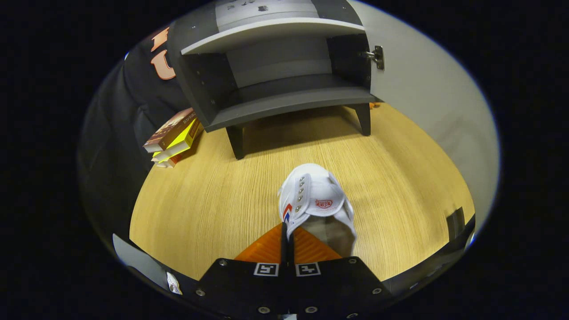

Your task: Open the shoe cabinet door, grab the shoes and put them into the shoe cabinet, then close the shoe cabinet door.

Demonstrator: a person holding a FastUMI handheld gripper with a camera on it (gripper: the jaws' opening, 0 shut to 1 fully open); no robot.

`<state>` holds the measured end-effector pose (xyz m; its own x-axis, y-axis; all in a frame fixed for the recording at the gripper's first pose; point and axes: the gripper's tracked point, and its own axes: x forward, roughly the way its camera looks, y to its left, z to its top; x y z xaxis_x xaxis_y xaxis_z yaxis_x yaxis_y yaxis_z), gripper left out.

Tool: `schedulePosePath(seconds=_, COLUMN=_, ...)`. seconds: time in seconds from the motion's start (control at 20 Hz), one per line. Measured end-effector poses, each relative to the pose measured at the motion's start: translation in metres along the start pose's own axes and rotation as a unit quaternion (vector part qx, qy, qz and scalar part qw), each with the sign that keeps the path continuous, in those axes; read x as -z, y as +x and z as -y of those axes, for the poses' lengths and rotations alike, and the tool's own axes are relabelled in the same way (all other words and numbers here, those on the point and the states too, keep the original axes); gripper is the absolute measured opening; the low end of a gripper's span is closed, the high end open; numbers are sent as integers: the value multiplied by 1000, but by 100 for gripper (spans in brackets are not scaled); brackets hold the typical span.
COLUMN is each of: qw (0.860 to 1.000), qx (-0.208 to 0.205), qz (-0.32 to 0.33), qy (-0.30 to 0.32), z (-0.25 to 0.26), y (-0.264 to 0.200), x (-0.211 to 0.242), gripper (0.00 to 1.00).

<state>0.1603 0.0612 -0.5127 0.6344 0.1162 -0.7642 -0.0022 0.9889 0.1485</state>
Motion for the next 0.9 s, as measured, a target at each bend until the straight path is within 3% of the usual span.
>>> schedulePosePath(seconds=0.45, qw=995, qx=-10, qz=96, qy=-21, z=-26, y=-75, x=-85, gripper=0)
schedulePosePath(seconds=0.9, qw=967, qx=-6, qz=250, qy=-44, z=-35, y=-178, x=-219, gripper=0)
